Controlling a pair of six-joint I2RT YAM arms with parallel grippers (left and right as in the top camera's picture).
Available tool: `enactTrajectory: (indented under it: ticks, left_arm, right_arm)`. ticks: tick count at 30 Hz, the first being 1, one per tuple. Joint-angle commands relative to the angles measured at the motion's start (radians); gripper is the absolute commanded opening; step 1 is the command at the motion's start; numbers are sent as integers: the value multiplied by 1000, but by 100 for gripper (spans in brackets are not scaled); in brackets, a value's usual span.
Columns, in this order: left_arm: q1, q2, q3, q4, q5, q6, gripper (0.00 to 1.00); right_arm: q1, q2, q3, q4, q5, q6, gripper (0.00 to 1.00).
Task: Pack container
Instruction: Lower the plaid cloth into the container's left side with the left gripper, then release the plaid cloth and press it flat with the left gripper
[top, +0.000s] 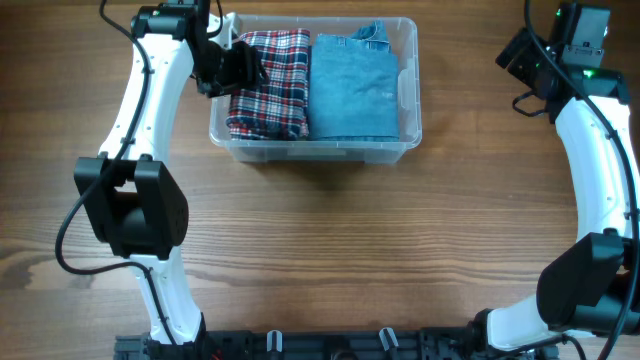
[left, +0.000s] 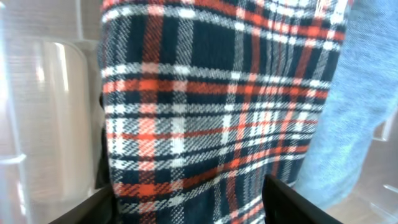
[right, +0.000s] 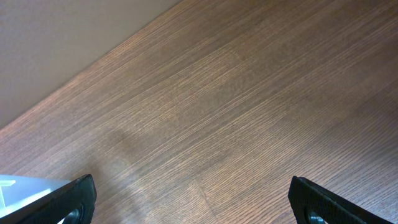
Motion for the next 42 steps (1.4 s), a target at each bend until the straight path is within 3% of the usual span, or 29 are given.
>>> enactTrajectory:
  ticks: [1, 7, 10, 14, 16, 19, 21, 31, 37, 42]
  left_arm:
    - [6, 2, 9, 47, -28, 9, 66]
    - [6, 1, 9, 116, -28, 9, 71]
    - [8, -2, 9, 171, -28, 9, 66]
    - [12, -22, 13, 264, -27, 8, 68]
    - [11, -36, 13, 282, -12, 8, 56]
    - [-3, -50, 13, 256, 25, 8, 14]
    - [-18, -37, 12, 230, 21, 8, 4]
    - [-91, 68, 11, 173, -95, 2, 7]
    - [-84, 114, 10, 140, -282, 1, 8]
    - [-68, 109, 11, 114, -293, 2, 11]
  right_arm:
    - [2, 17, -4, 2, -5, 7, 100]
    - [2, 17, -4, 2, -5, 7, 100]
    - [2, 17, -4, 3, -5, 7, 100]
    - [2, 17, -4, 2, -5, 7, 100]
    - [2, 17, -4, 2, -5, 6, 100]
    - [2, 17, -4, 2, -5, 7, 100]
    - [2, 17, -4, 2, -5, 7, 100]
    - [2, 17, -4, 2, -5, 7, 100]
    - [2, 17, -4, 2, -5, 7, 100]
    - [2, 17, -4, 2, -5, 7, 100]
